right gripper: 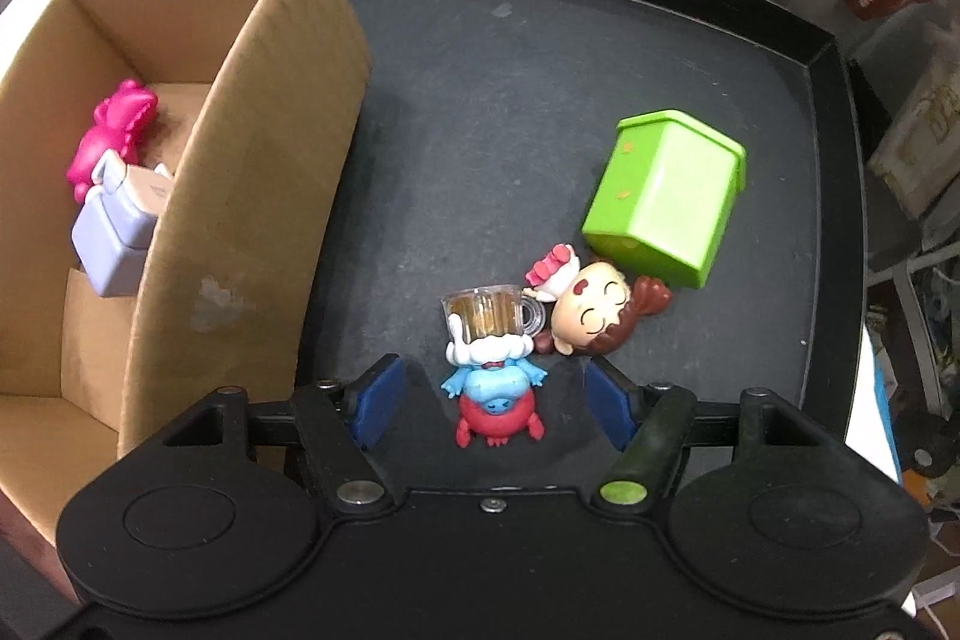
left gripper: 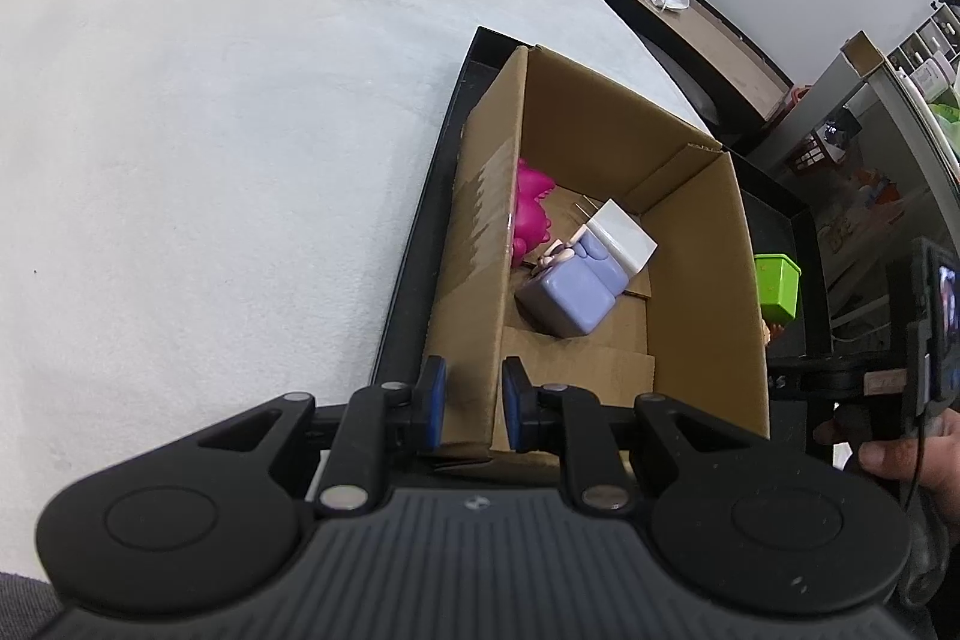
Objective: Organize rigid objects
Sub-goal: 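Lower the right gripper onto the red crab figure and close, then carry the red crab with the right gripper into the box and release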
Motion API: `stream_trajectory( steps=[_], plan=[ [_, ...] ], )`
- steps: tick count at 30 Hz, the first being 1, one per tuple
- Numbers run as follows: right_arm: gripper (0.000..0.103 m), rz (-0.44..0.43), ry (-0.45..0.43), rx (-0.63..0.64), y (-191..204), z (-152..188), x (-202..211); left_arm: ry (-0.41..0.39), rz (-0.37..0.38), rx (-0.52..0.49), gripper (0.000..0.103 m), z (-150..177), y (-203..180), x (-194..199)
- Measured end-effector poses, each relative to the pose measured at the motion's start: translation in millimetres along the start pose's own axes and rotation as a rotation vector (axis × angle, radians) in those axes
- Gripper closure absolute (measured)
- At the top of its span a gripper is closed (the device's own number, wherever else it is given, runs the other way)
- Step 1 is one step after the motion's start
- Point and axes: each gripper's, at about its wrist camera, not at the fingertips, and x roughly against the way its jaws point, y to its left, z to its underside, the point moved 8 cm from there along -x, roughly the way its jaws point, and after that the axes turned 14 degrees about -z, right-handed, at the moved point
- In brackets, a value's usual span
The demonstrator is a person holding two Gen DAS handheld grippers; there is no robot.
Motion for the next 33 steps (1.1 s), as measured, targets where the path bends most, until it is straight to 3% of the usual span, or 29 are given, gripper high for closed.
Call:
stream_trajectory(
  steps=[1,3,33],
  plan=[
    [0.061,0.008,0.018,0.012,1.3,1.8,-2.9,-0.001,0.002,-0.001,0.084,0.1,-0.5,0.2],
    [0.065,0.005,0.022,0.016,3.1,3.5,-2.7,-0.005,0.0,-0.006,0.084,0.5,-0.8,1.1],
    [0.065,-0.017,-0.157,0.044,33.8,-23.3,101.3,-0.015,0.011,-0.016,0.084,2.5,0.6,5.2]
  ],
)
